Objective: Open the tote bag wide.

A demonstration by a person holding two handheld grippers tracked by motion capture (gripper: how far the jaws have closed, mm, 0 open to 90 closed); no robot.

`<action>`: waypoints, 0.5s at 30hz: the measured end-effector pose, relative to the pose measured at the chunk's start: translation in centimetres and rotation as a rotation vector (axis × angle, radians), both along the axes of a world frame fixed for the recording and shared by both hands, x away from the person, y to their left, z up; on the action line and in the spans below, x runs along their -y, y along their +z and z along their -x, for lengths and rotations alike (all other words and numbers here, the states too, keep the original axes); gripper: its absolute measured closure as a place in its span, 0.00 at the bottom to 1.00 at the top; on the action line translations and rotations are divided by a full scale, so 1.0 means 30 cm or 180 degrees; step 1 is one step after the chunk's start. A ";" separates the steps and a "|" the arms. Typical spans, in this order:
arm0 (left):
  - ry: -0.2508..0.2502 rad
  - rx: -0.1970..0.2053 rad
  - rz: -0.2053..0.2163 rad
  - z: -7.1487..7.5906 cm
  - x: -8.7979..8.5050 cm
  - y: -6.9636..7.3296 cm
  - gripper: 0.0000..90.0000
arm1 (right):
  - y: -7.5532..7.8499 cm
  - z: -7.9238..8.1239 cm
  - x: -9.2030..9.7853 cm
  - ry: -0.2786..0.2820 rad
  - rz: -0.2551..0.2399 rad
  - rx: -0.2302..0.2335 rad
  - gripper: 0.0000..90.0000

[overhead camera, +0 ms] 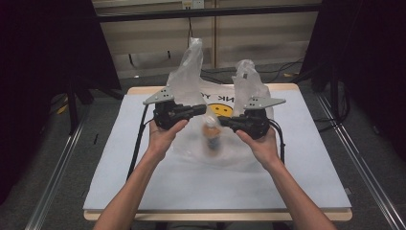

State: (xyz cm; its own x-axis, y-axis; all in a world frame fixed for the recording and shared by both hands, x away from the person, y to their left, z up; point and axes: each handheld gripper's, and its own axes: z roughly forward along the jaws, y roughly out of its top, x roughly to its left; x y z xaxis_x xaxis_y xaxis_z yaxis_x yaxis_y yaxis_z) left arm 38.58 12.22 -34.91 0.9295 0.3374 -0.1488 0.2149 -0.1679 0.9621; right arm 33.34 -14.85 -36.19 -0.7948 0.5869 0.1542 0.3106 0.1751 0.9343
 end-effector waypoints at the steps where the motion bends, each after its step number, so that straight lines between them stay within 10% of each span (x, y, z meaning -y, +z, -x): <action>1: 0.0000 0.0000 0.0000 0.000 0.000 0.000 1.00 | -0.009 0.002 -0.006 0.0015 0.0019 -0.0014 1.00; 15: 0.0045 -0.0243 -0.0264 -0.055 -0.042 -0.189 1.00 | -0.154 -0.005 -0.023 0.0133 0.0028 -0.0267 1.00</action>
